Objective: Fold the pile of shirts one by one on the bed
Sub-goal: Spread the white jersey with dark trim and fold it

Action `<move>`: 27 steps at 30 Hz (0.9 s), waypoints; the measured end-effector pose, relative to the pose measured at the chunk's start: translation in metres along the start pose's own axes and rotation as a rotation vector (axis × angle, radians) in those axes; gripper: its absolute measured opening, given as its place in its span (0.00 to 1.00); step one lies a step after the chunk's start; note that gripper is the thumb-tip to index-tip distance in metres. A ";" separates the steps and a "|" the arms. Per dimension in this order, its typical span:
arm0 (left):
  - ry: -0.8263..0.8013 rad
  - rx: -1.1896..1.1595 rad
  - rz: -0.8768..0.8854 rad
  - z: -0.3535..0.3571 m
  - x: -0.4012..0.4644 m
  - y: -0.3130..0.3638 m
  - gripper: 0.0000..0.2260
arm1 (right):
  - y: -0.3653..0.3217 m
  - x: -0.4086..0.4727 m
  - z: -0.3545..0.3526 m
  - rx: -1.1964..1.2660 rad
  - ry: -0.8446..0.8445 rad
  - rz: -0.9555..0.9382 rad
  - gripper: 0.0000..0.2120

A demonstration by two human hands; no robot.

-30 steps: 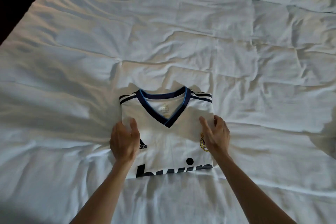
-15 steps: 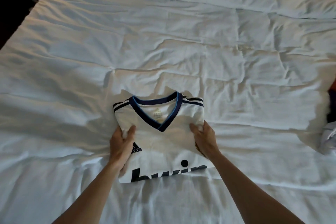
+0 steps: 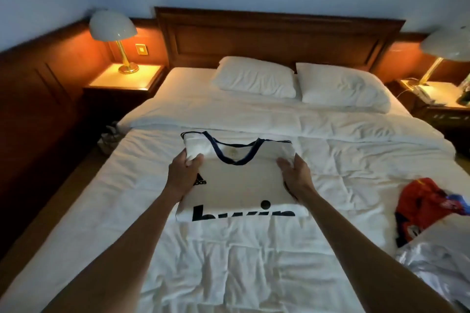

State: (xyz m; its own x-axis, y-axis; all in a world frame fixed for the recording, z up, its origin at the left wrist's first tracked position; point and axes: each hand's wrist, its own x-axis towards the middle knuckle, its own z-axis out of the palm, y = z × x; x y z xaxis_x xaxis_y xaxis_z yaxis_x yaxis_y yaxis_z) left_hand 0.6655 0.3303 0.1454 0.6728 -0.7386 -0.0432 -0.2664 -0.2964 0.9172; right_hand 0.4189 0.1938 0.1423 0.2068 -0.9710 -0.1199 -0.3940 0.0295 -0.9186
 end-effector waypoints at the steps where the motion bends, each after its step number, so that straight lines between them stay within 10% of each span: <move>1: 0.010 0.003 0.043 -0.017 0.002 0.029 0.15 | -0.033 -0.001 -0.009 0.002 0.003 -0.033 0.08; 13: 0.331 -0.027 0.165 -0.196 -0.072 0.197 0.12 | -0.269 -0.069 -0.027 0.102 -0.172 -0.386 0.12; 27: 0.985 0.123 -0.023 -0.488 -0.359 0.108 0.09 | -0.384 -0.350 0.210 0.172 -0.814 -0.699 0.10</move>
State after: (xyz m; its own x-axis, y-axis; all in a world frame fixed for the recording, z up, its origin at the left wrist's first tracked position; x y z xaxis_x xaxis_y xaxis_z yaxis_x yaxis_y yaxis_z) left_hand 0.7315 0.8588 0.4534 0.9370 0.0851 0.3389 -0.2779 -0.4062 0.8705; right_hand 0.6855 0.5722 0.4579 0.8934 -0.3394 0.2943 0.1589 -0.3741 -0.9137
